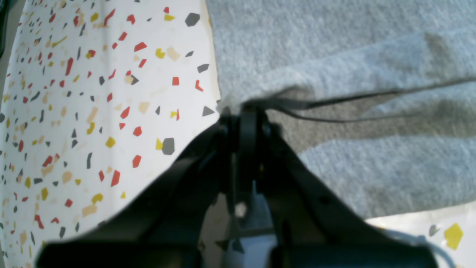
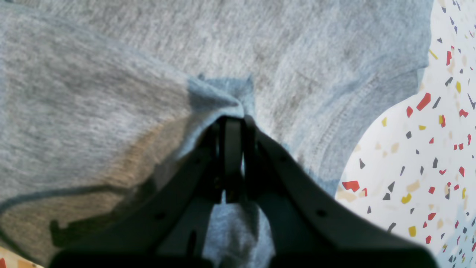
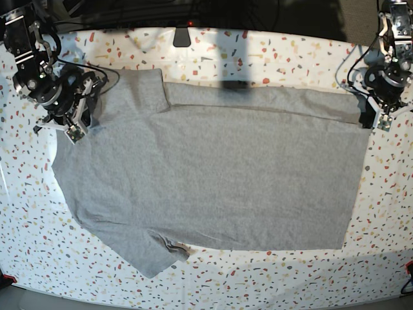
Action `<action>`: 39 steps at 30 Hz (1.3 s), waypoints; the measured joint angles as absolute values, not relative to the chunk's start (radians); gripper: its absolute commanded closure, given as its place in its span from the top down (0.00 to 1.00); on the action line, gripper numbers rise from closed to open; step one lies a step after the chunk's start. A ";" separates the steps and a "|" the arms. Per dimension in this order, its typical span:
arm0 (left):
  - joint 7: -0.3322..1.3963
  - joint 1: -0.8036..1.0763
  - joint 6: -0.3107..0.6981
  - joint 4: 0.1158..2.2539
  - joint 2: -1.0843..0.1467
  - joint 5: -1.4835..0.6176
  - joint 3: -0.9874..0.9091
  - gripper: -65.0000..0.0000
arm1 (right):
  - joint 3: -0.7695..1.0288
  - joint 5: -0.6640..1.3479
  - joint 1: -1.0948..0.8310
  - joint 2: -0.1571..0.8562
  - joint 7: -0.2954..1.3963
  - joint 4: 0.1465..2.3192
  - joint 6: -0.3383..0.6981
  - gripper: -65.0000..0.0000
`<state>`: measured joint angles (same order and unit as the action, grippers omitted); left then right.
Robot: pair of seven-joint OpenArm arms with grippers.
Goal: Fold the T-shirt properly
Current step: 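Lower the shoulders and release the shirt from both grippers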
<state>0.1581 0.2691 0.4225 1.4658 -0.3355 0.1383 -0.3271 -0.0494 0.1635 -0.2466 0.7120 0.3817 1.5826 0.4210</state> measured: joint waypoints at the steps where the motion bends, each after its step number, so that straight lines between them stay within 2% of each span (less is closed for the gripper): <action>1: 0.158 0.269 0.422 1.466 -0.336 0.138 -0.327 0.00 | -0.049 0.163 -0.247 0.712 0.382 1.583 0.421 0.00; 4: 0.158 0.269 0.422 1.466 -0.336 0.138 -0.327 0.00 | -0.049 0.163 -0.247 0.712 0.382 1.583 0.421 0.00; 5: 0.158 0.269 0.422 1.466 -0.336 0.138 -0.327 0.11 | -0.049 0.163 -0.247 0.712 0.382 1.583 0.421 0.06; 7: 0.156 0.269 0.418 1.466 -0.336 0.137 -0.327 0.31 | -0.049 0.160 -0.247 0.712 0.382 1.583 0.421 0.28; 9: 0.135 0.269 0.360 1.466 -0.335 0.138 -0.326 0.38 | -0.049 0.160 -0.247 0.712 0.382 1.583 0.421 0.42; 10: 0.134 0.269 0.315 1.466 -0.336 0.137 -0.325 0.39 | -0.049 0.160 -0.247 0.712 0.380 1.583 0.419 0.43; 12: 0.142 0.269 0.247 1.466 -0.340 0.135 -0.327 0.39 | -0.049 0.162 -0.247 0.712 0.377 1.583 0.378 0.43; 14: 0.170 0.269 0.251 1.465 -0.352 0.135 -0.328 0.39 | -0.049 0.161 -0.247 0.721 0.364 1.583 0.348 0.43; 22: 0.187 0.300 0.243 1.517 -0.366 0.081 -0.326 0.39 | -0.049 0.160 -0.248 0.764 0.371 1.612 0.340 0.43; 31: 0.192 0.464 0.240 1.798 -0.367 -0.049 -0.326 0.39 | -0.025 0.162 -0.251 0.806 0.481 1.831 0.334 0.43; 39: 0.188 0.552 0.241 1.841 -0.368 -0.053 -0.326 0.39 | -0.023 0.159 -0.395 0.807 0.558 2.027 0.360 0.43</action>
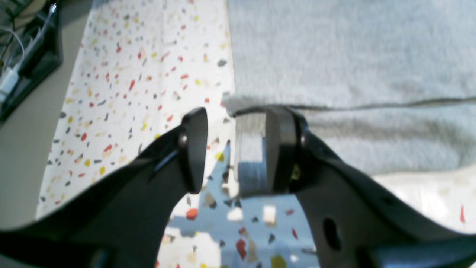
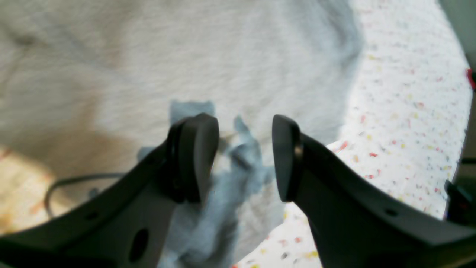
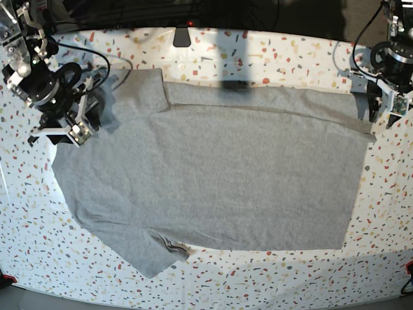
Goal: Fold the T-shirt properly
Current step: 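Lower the shoulders and release the shirt from both grippers, then move the right gripper onto the shirt body near the sleeve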
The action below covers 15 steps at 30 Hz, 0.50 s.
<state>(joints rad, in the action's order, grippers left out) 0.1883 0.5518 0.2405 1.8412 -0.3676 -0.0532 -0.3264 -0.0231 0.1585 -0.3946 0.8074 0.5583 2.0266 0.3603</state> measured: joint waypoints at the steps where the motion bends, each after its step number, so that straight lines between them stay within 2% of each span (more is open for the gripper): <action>1: 0.187 0.558 0.239 1.841 -0.366 -0.053 -0.326 0.39 | -0.023 0.162 -0.420 0.807 0.563 2.048 0.373 0.43; 7: 0.186 0.565 0.238 1.841 -0.348 -0.054 -0.326 0.39 | -0.022 0.151 -0.564 0.809 0.576 2.099 0.374 0.43; 15: 0.168 0.565 0.239 1.841 -0.318 -0.050 -0.326 0.39 | -0.036 -0.103 -0.668 0.809 0.494 2.100 0.379 0.43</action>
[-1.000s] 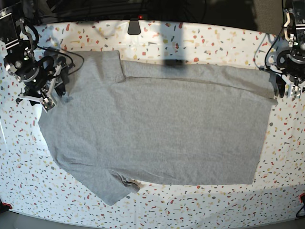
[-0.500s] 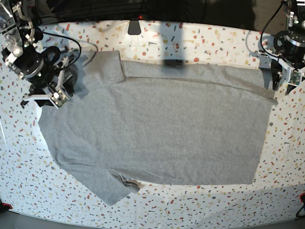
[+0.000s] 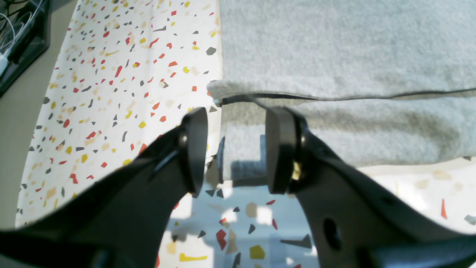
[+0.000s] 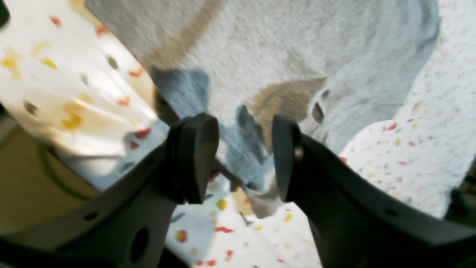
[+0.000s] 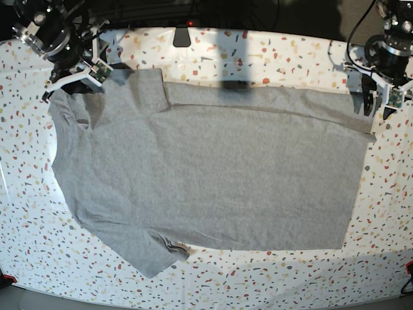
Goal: Fold the T-shirt properly
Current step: 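Move the right gripper onto the shirt body near the sleeve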
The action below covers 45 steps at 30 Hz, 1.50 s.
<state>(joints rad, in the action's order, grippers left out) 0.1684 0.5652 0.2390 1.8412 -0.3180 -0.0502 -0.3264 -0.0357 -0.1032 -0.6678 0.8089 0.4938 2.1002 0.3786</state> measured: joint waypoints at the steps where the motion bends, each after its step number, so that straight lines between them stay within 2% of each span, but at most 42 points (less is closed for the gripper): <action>1: 0.168 0.565 0.239 1.841 -0.318 -0.050 -0.326 0.39 | -0.050 -0.136 -0.668 0.810 0.494 2.100 0.379 0.43; 8: 0.165 0.565 0.238 1.841 -0.318 -0.050 -0.326 0.39 | -0.258 -0.395 -0.665 0.812 0.493 2.100 0.424 0.43; 14: 0.165 0.565 0.239 1.841 -0.318 -0.050 -0.326 0.39 | -0.366 -0.416 -0.598 0.812 0.507 2.063 0.414 0.43; 19: 0.165 0.565 0.239 1.841 -0.318 -0.050 -0.326 0.39 | -0.417 -0.465 -0.529 0.812 0.514 1.982 0.363 0.43; 33: 0.131 0.565 0.239 1.841 -0.318 -0.050 -0.326 0.39 | -0.440 -0.480 -0.507 0.812 0.521 1.972 0.356 0.43; 37: 0.131 0.565 0.239 1.841 -0.318 -0.050 -0.326 0.39 | -0.440 -0.480 -0.508 0.812 0.522 1.972 0.355 0.35; 45: 0.131 0.565 0.239 1.841 -0.318 -0.050 -0.326 0.39 | -0.440 -0.480 -0.508 0.809 0.525 1.972 0.329 0.35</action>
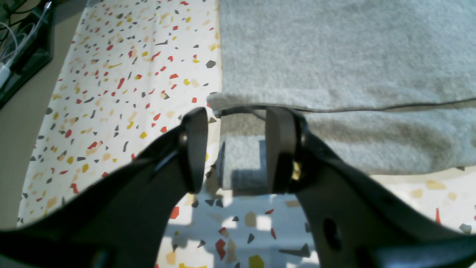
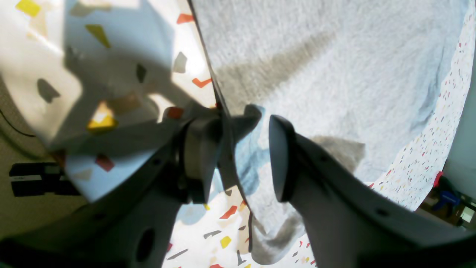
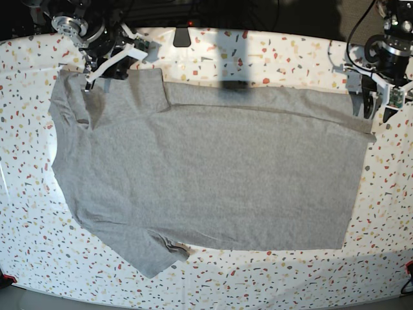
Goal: Fold the T-shirt properly
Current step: 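Move the right gripper onto the shirt body near the sleeve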
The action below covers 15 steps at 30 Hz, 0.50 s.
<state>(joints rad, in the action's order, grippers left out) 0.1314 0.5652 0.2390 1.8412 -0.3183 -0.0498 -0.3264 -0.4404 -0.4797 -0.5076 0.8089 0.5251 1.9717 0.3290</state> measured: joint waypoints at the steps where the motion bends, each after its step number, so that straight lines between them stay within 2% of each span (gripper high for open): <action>1: 0.131 0.565 0.239 1.841 -0.318 -0.050 -0.326 0.39 | -0.440 -0.480 -0.507 0.809 0.525 1.972 0.329 0.35; 6: 0.131 0.565 0.239 1.841 -0.318 -0.050 -0.326 0.39 | -0.440 -0.480 -0.508 0.809 0.525 1.972 0.329 0.30; 12: 0.131 0.565 0.239 1.841 -0.318 -0.050 -0.326 0.39 | -0.440 -0.476 -0.502 0.809 0.534 1.972 0.329 0.29; 15: 0.132 0.565 0.239 1.841 -0.318 -0.050 -0.326 0.39 | -0.440 -0.429 -0.485 0.809 0.567 1.972 0.326 0.21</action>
<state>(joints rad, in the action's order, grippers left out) 0.1318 0.5652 0.2386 1.8412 -0.3183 -0.0498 -0.3264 -0.4404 -0.4294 -0.4847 0.8089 0.5674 1.9717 0.3264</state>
